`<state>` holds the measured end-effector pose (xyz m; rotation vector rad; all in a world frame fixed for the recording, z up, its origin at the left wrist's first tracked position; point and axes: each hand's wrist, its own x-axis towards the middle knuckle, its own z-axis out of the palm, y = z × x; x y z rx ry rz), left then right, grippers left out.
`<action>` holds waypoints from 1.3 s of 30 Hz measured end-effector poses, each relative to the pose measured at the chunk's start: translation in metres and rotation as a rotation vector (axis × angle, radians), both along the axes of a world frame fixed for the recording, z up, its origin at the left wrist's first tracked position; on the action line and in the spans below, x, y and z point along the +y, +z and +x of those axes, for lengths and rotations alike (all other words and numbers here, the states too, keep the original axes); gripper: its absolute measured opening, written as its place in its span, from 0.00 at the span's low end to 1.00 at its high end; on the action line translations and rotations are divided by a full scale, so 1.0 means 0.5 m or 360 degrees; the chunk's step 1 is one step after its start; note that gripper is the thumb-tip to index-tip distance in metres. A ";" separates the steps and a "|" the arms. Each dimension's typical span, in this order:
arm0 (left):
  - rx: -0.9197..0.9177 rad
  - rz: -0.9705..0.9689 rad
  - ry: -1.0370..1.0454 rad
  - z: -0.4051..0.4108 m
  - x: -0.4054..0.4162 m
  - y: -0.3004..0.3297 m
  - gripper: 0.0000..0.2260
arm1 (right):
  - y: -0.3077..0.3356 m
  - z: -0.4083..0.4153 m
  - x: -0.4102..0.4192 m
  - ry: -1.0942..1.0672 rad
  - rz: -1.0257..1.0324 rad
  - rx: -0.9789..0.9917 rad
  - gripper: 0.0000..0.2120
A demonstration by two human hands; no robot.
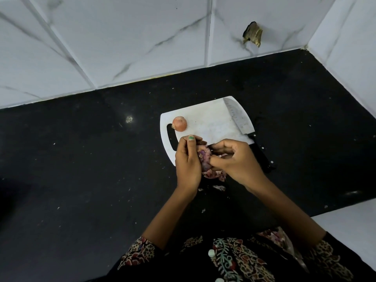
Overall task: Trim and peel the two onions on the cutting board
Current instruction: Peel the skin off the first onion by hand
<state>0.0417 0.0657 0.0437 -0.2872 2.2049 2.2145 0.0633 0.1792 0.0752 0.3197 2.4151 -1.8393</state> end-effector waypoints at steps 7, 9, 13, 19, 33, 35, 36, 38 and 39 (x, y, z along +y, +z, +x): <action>-0.0446 0.0064 -0.0085 -0.006 -0.008 0.009 0.22 | -0.013 -0.002 0.004 -0.0054 0.0090 0.0179 0.16; -0.0521 0.0155 -0.0033 -0.007 -0.011 0.009 0.21 | -0.019 -0.001 0.006 -0.0111 -0.0022 0.0140 0.15; -0.0461 0.0216 0.0043 -0.004 -0.006 0.008 0.21 | -0.027 0.011 -0.011 -0.0070 -0.0077 0.0116 0.07; -0.0491 0.0268 0.0023 -0.005 -0.006 0.005 0.19 | -0.048 0.003 -0.023 -0.0297 -0.0053 0.0003 0.04; -0.0797 0.0518 0.0060 -0.009 -0.005 0.018 0.18 | -0.063 -0.001 0.013 -0.0037 0.0539 0.0033 0.11; -0.0766 0.0501 0.0068 -0.007 -0.005 0.017 0.20 | -0.034 0.002 0.000 -0.0002 0.0202 0.0032 0.12; -0.0748 0.0497 0.0066 -0.006 -0.005 0.017 0.21 | -0.023 0.003 -0.005 0.0048 0.0083 0.0000 0.13; -0.0717 0.0488 0.0053 -0.006 -0.004 0.017 0.21 | -0.012 0.005 -0.014 0.0103 0.0066 -0.0002 0.14; -0.0705 0.0479 0.0047 -0.007 -0.003 0.017 0.21 | -0.011 0.005 -0.017 0.0086 0.0096 0.0024 0.15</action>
